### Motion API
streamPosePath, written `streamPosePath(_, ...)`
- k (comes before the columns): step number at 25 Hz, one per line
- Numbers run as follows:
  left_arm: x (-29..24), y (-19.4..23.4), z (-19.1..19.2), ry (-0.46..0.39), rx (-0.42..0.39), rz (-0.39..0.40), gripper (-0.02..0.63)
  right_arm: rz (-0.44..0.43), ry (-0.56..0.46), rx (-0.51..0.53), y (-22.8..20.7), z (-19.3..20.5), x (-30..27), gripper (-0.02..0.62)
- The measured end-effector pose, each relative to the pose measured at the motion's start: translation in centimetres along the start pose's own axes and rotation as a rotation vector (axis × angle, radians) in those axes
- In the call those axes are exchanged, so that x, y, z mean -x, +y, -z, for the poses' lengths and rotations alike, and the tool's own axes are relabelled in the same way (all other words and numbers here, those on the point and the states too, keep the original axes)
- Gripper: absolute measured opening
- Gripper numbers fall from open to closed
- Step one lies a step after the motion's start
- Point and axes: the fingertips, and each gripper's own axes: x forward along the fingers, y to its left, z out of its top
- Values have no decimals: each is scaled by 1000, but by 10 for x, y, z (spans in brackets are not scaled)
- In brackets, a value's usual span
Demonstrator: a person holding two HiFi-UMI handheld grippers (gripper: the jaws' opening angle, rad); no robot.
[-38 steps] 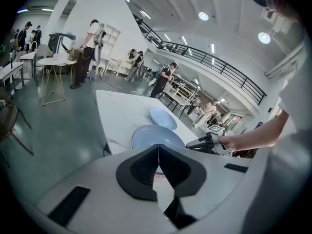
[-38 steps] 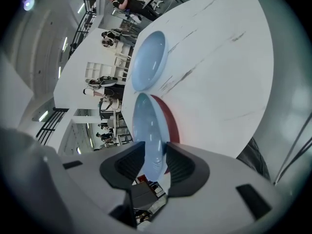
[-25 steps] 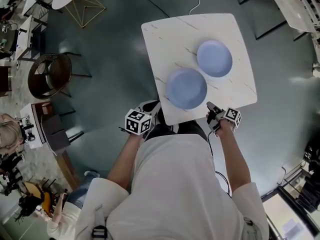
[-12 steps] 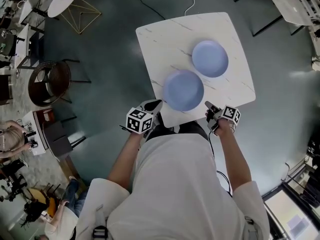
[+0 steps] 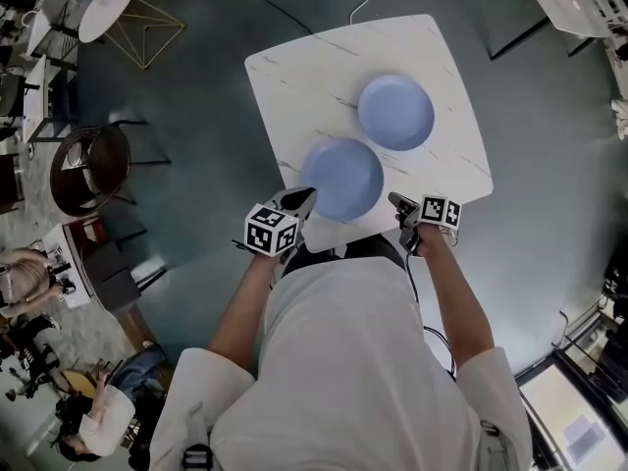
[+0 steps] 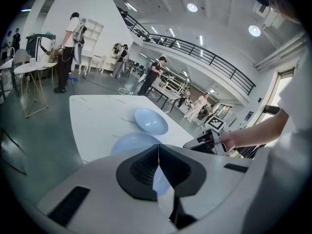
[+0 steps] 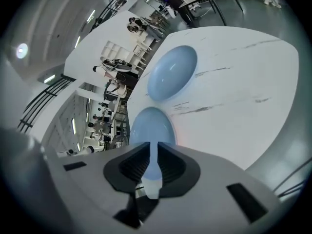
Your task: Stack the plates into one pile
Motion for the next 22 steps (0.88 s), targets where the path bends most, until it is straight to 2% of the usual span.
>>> streamPosePath(3,-13,-6,-8,7,-7,-1,14,3,10,21,-3,-11,3,63)
streamPosePath(9,-42,-7,-31,11,-28,-14,13,56,25,224,-15,-41,4,57)
streamPosePath(17,-89,-17,-72,29,-88,12,14,22,62,284,-30,-58,1,34)
streamPosePath(22,-120,-15,-93,31,-78,5,14,13,91,317,-47,-62,9,31)
